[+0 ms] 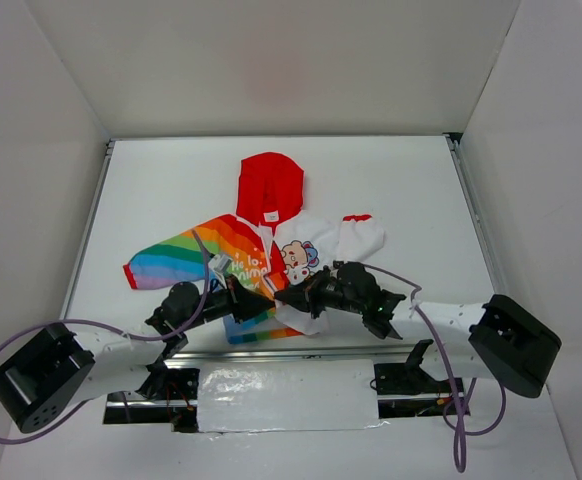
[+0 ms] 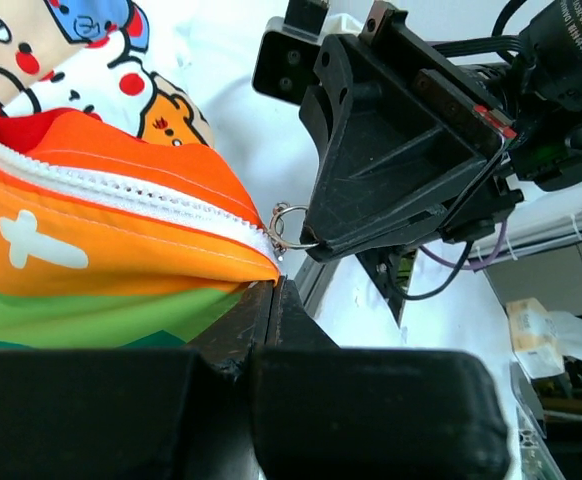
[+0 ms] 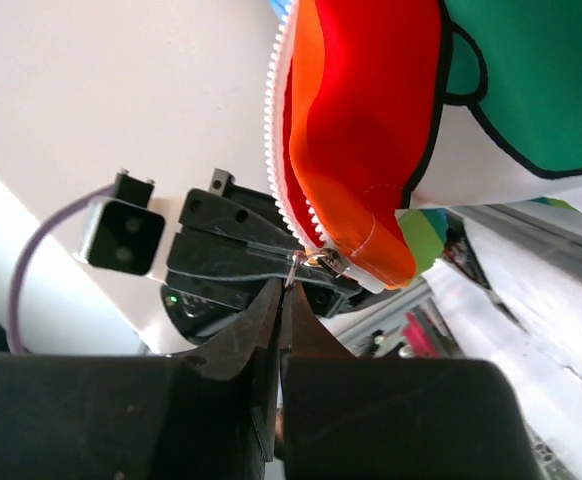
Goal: Zip up the jacket
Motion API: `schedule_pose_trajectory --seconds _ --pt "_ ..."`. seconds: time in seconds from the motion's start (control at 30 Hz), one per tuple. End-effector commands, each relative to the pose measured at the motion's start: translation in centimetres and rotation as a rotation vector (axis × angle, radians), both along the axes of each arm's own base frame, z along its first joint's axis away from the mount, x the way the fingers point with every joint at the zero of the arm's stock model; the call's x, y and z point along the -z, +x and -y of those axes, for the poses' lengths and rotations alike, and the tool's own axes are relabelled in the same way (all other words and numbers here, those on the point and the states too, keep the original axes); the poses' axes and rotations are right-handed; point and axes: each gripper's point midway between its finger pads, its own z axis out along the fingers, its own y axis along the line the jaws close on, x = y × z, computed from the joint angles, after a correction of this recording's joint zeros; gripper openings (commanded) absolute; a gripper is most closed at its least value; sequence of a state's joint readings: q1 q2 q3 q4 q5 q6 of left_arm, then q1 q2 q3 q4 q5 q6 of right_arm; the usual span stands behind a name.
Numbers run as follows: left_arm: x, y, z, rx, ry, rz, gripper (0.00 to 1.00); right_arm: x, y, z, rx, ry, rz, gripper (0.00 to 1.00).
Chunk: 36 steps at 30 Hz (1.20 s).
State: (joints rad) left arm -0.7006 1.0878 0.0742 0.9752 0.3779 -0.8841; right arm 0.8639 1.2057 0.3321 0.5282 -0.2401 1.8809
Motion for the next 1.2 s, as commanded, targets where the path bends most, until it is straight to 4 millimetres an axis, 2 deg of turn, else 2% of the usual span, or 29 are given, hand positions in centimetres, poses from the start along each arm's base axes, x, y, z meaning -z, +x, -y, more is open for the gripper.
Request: schedule_pose_trajectory --seconds 0.0,0.03,0.17,0.33,0.4,0.43,0.47,0.5,0.57,0.6,0.67,0.7,0.77,0.8,0.83,0.87,0.9,0.93,0.97,1.0,1.07,1.1,1.17 --pt "4.7 -4.8 -0.8 0.151 0.110 -0.095 0.00 -7.3 6.3 1.0 0.239 0.203 0.134 0.00" --pt "4.0 -4.4 -0.4 0.152 0.101 -0.077 0.00 -7.8 6.3 0.9 0.238 0.226 0.126 0.00" --pt "4.1 -4.3 -0.5 0.139 0.117 -0.074 0.00 -10.7 5.9 0.1 0.184 0.330 0.149 0.00" --pt "3.8 -4.4 -0.4 0.145 0.114 -0.053 0.00 -10.8 5.7 -0.2 0.167 0.359 0.116 0.00" --pt "3.7 -4.5 -0.2 0.151 0.113 -0.052 0.00 -9.7 6.8 0.1 0.201 0.313 0.118 0.00" --pt "3.7 -4.5 -0.2 0.152 0.114 -0.057 0.00 -10.2 7.5 0.1 0.212 0.308 0.143 0.00" --pt "3.7 -4.5 -0.2 0.154 0.114 -0.057 0.00 -9.4 9.0 0.5 0.241 0.275 0.143 0.00" --pt "3.8 -4.6 -0.2 0.155 0.117 -0.064 0.00 -10.4 10.0 0.4 0.240 0.270 0.185 0.00" --pt "3.9 -4.6 -0.2 0.152 0.120 -0.068 0.00 -10.5 11.6 0.3 0.231 0.240 0.198 0.00" --pt "3.8 -4.5 -0.2 0.146 0.121 -0.066 0.00 -11.3 13.9 0.2 0.241 0.225 0.234 0.00" --pt "4.0 -4.7 -0.3 0.146 0.128 -0.069 0.00 -11.4 15.8 -0.3 0.206 0.193 0.240 0.00" --pt "3.9 -4.6 -0.3 0.137 0.129 -0.067 0.00 -12.5 18.0 -0.3 0.217 0.183 0.277 0.00" --pt "4.0 -4.6 -0.4 0.133 0.132 -0.065 0.00 -12.4 20.1 -0.6 0.204 0.135 0.275 0.00" --pt "3.9 -4.5 -0.4 0.123 0.135 -0.062 0.00 -15.0 21.6 -1.0 0.198 0.133 0.351 0.00" --pt "3.9 -4.4 -0.4 0.120 0.138 -0.064 0.00 -13.8 23.6 -0.7 0.206 0.096 0.347 0.00" --pt "3.8 -4.4 -0.4 0.117 0.137 -0.062 0.00 -13.8 24.5 -0.8 0.196 0.072 0.350 0.00" --pt "3.9 -4.2 -0.4 0.111 0.145 -0.060 0.00 -16.6 26.0 -1.0 0.190 0.071 0.446 0.00" --pt "4.1 -3.9 -0.4 0.094 0.159 -0.066 0.00 -15.5 27.6 -0.9 0.186 0.039 0.451 0.00" --pt "4.1 -3.7 -0.4 0.089 0.164 -0.063 0.00 -16.3 28.4 -0.9 0.175 0.034 0.491 0.00" --pt "4.1 -3.6 -0.4 0.085 0.172 -0.061 0.00 -19.2 29.0 -1.2 0.148 0.032 0.589 0.00" --pt "4.1 -3.2 -0.2 0.073 0.180 -0.062 0.00 -18.9 30.4 -1.2 0.126 -0.036 0.648 0.00" --pt "4.2 -3.0 -0.2 0.067 0.189 -0.060 0.00 -21.5 30.9 -1.1 0.130 -0.038 0.711 0.00" --pt "4.6 -2.6 -0.2 0.050 0.205 -0.064 0.00 -21.4 32.0 -0.4 0.133 -0.112 0.751 0.00"
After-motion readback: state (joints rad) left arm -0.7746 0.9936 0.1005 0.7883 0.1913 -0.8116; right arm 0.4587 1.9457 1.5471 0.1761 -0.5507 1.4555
